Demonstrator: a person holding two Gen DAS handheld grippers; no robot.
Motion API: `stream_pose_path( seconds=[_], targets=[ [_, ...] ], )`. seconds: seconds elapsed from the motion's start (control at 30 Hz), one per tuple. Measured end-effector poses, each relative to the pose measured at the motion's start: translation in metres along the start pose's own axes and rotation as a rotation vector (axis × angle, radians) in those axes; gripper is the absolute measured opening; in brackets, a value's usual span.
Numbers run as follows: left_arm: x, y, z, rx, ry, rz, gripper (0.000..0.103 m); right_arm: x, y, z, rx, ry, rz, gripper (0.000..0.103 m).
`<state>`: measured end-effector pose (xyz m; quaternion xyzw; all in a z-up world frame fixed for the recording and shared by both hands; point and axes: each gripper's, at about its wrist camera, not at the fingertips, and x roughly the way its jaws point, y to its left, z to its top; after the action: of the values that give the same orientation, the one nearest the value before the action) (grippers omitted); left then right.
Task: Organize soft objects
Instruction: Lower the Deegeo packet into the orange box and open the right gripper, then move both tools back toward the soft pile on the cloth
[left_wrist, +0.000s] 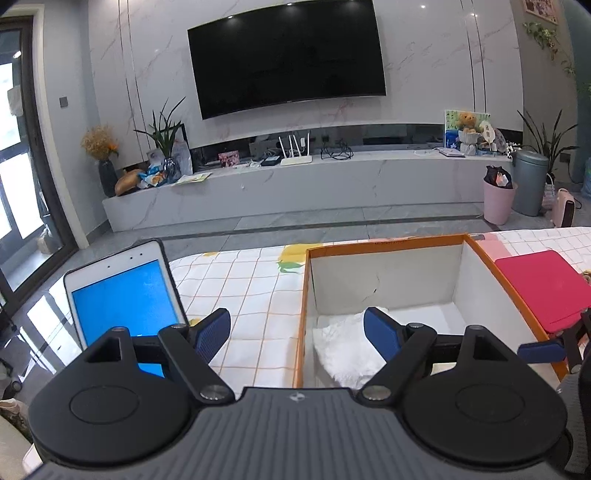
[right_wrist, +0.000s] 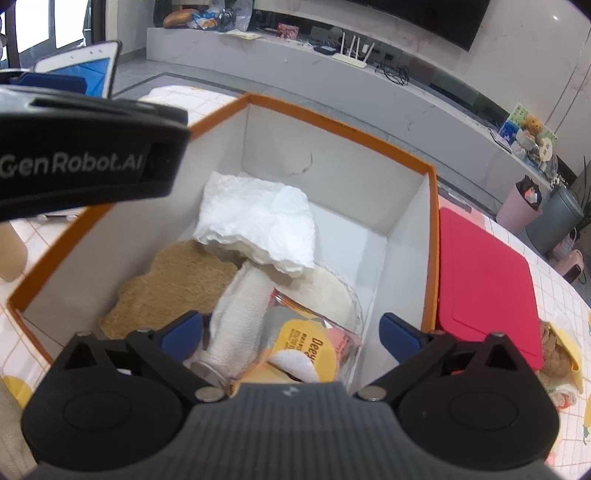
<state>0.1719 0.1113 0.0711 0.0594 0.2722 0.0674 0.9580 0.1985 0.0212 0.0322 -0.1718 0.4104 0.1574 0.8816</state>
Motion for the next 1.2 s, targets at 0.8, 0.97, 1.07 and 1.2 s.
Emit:
stream_pose_path(
  seconds=[0.8, 0.97, 1.07, 1.2],
  targets=[
    [-0.107, -0.067, 0.034, -0.048, -0.105, -0.129, 0.099, -0.139, -0.075, -0.041, 0.035, -0.177, -0.069, 0.1],
    [-0.122, -0.125, 0.03, 0.004, -0.13, -0.245, 0.1, -0.157, -0.128, -0.083, 0.103, -0.174, -0.158, 0.1],
    [-0.127, -0.161, 0.015, 0.028, -0.119, -0.348, 0.1, -0.163, -0.164, -0.12, 0.192, -0.171, -0.206, 0.1],
    [-0.121, -0.202, -0.014, 0.051, -0.082, -0.45, 0.1, -0.155, -0.209, -0.171, 0.279, -0.142, -0.242, 0.1]
  ],
)
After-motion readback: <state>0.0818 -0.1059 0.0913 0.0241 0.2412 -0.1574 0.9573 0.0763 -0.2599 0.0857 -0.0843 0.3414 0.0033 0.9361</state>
